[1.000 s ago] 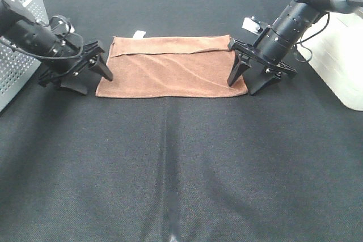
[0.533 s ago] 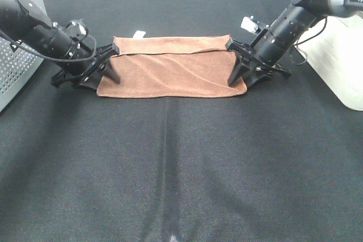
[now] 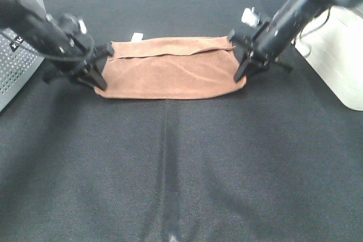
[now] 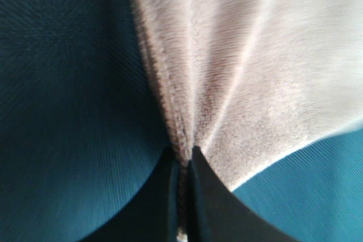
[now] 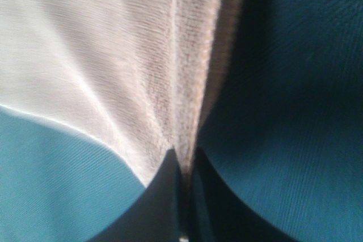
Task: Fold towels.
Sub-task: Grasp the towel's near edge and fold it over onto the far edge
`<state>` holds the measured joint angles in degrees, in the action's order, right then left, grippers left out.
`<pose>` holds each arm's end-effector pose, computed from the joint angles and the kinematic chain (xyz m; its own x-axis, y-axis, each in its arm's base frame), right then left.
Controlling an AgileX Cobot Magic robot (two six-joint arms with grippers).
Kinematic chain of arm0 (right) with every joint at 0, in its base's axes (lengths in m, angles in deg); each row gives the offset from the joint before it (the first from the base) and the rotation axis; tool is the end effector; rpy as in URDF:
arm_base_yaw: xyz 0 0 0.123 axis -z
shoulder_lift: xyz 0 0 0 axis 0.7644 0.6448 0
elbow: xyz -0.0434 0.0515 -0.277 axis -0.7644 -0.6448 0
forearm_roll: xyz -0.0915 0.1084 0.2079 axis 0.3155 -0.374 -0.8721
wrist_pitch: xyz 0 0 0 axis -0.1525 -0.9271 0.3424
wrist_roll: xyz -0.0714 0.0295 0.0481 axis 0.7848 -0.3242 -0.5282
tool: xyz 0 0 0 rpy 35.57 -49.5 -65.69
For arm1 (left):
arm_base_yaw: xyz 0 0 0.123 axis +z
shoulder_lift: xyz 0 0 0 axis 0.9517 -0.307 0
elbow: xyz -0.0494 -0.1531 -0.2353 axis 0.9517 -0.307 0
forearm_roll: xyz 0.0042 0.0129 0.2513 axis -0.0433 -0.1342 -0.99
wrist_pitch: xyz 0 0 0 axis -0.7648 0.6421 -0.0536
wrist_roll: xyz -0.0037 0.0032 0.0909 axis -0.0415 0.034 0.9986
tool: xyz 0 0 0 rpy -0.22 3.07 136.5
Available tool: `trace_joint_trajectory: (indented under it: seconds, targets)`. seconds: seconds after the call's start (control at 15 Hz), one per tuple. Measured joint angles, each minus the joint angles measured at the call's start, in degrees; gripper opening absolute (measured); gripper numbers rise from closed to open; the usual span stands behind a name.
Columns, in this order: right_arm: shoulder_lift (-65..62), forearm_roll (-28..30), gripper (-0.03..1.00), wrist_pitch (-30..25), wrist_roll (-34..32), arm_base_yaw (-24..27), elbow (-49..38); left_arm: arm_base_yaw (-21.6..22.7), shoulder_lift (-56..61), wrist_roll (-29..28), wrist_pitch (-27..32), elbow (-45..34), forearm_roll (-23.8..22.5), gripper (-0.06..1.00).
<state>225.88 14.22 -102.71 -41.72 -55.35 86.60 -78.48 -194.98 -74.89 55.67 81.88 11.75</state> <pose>0.4884 0.0899 0.1223 -0.9980 -0.0431 -0.0457 -0.0596 0.8801 0.4711 0.4577 -0.0893 0.1181 -0.9791 -0.0916 -0.1818 0.0005 0.8920 -0.4520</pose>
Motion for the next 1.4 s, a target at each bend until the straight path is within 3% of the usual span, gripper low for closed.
trace_joint_trajectory:
  seconds: [0.2,0.53,0.73,1.0,1.4]
  targets:
    - [-4.4,0.2,0.00,-0.1,-0.3,0.0,-4.4,0.1,4.5,0.1,0.8,-3.0,-1.4,0.01]
    - [-15.2,-0.9,0.00,7.3,2.6,-0.7,-30.4,0.1,11.9,2.4,0.7,-18.4,-1.5,0.01]
    - [-17.3,-1.4,0.00,9.6,4.6,-1.5,-36.3,0.1,12.4,2.5,0.3,-21.8,-1.5,0.01]
    - [-17.3,-0.6,0.00,10.5,5.2,-1.5,-32.8,0.1,13.5,2.4,-1.6,-19.3,-1.8,0.01]
    - [-11.5,1.7,0.00,10.1,2.1,-1.5,-10.3,0.1,8.9,-1.5,-5.4,-4.4,-1.9,0.01]
